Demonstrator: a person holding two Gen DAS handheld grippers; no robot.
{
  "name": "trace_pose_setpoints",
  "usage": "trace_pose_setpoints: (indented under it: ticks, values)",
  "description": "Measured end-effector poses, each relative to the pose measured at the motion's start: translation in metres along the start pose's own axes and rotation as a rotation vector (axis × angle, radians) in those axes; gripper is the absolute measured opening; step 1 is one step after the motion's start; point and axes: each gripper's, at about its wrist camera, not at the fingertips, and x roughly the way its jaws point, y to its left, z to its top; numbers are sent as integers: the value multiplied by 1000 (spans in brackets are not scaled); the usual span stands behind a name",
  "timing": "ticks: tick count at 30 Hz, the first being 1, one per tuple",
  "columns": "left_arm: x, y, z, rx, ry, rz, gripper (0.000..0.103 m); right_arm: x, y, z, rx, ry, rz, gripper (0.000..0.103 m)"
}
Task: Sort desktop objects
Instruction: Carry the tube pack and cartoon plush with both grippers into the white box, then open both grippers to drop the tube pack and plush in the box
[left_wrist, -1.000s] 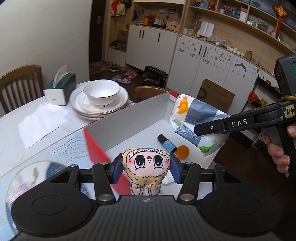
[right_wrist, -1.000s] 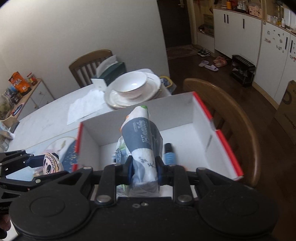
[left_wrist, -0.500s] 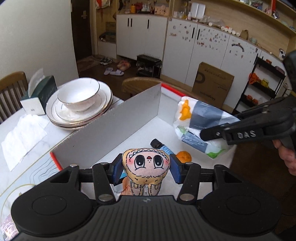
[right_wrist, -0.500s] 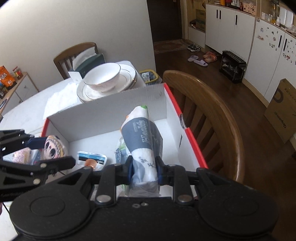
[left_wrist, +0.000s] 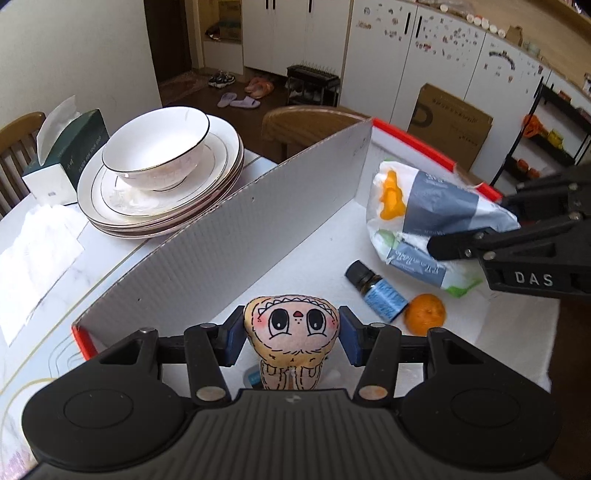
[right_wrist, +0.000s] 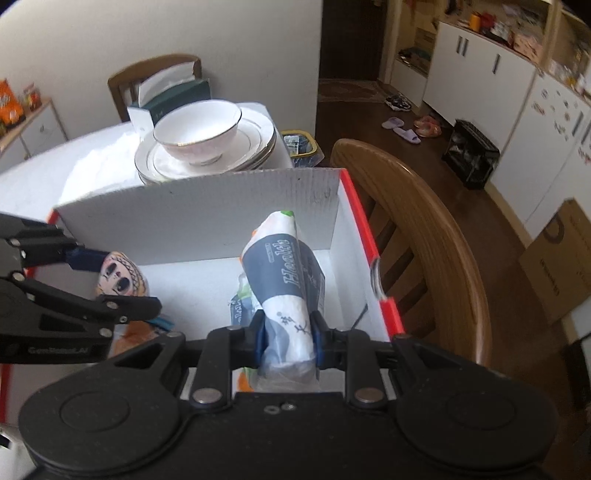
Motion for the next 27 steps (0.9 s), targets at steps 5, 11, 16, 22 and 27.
trace_pose_setpoints:
  ticks: [5,11,16,22,27]
  values:
    - [13,3,0,8,39,2,51,18,1,4,-44,32,-9,23]
    - [25,5,2,-8,107,-16,51,31,3,2,-59,68,10,23]
    - [35,7,4,-31,174,-26,51,34,2,3,-51,69,24,24]
    - [44,4,5,-9,234,-15,52,33,0,2,-53,70,42,27]
    - [42,3,4,-2,232,-5,56,29,1,0,-61,70,54,31]
